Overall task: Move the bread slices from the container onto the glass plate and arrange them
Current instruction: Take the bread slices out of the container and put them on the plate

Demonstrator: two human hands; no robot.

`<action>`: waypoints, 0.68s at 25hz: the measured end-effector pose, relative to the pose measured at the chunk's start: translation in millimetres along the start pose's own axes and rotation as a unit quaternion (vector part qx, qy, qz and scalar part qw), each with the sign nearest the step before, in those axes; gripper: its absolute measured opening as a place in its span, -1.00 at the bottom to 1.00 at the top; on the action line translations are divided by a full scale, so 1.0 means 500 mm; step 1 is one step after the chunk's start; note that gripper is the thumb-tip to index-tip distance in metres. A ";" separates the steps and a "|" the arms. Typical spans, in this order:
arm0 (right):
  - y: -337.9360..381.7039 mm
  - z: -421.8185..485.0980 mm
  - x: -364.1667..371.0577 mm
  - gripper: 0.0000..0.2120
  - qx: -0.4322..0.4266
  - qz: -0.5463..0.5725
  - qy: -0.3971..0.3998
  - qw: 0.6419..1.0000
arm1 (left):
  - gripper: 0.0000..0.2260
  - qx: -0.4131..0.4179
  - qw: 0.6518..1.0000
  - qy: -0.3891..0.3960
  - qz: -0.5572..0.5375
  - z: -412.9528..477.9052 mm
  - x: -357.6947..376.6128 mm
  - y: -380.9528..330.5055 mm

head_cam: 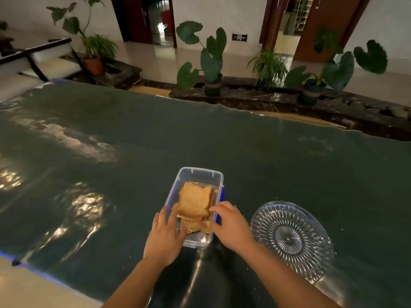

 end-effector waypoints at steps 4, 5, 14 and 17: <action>0.010 0.025 0.047 -0.66 0.036 -0.026 -0.013 0.999 | -0.38 -0.008 1.000 -0.021 0.011 0.017 0.013 0.003; 0.010 0.028 0.057 -0.68 0.039 -0.042 -0.021 0.998 | -0.35 -0.011 1.000 -0.017 0.023 0.016 0.021 0.002; -0.012 -0.004 0.058 -0.64 0.061 -0.102 -0.061 0.991 | -0.27 0.052 0.996 0.010 0.076 -0.021 0.055 0.004; -0.008 0.004 0.048 -0.67 0.059 -0.132 -0.045 0.988 | -0.27 0.094 0.993 -0.024 0.073 0.028 0.038 0.009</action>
Point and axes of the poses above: each hand's wrist, its own z-axis towards the middle knuckle, its own x-axis out of the palm, y = z × x, the point moved 4 cm from there along z, towards the middle knuckle, and after that the axes turned 9 degrees about y, right-handed, at the moved point
